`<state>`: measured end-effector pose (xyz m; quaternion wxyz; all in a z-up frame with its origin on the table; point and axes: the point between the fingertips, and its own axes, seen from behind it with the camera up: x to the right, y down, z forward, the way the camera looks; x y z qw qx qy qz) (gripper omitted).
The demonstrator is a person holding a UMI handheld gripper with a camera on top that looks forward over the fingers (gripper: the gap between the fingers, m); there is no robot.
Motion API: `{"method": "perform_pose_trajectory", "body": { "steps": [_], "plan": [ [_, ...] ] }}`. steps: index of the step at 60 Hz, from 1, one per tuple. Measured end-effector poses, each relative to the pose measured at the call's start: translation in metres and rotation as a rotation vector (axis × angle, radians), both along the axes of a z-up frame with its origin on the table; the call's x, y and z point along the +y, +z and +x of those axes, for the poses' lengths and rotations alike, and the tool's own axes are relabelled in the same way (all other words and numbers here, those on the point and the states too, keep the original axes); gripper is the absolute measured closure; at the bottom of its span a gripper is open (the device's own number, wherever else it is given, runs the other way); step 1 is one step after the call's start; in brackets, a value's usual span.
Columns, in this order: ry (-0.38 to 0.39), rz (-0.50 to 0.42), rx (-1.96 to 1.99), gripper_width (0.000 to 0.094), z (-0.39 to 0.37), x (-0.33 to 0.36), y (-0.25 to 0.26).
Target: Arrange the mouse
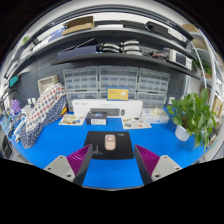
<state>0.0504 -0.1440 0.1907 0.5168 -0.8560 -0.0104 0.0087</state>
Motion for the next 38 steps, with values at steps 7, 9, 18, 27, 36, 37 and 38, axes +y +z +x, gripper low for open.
{"method": "perform_pose_trajectory", "body": {
  "steps": [7, 9, 18, 27, 36, 37, 38],
  "plan": [
    [0.015, -0.010, 0.008, 0.0101, 0.012, -0.041, -0.006],
    [0.013, -0.012, 0.008, 0.0102, 0.016, -0.051, -0.006],
    [0.007, -0.015, 0.028, 0.0119, 0.028, -0.084, -0.008],
    [-0.002, -0.014, 0.048, 0.0117, 0.036, -0.105, -0.007],
    [-0.005, -0.002, 0.049, 0.0117, 0.042, -0.116, -0.006],
    [-0.003, 0.003, 0.048, 0.0115, 0.042, -0.117, -0.005],
    [-0.001, 0.009, 0.048, 0.0114, 0.042, -0.118, -0.004]
  ]
}}
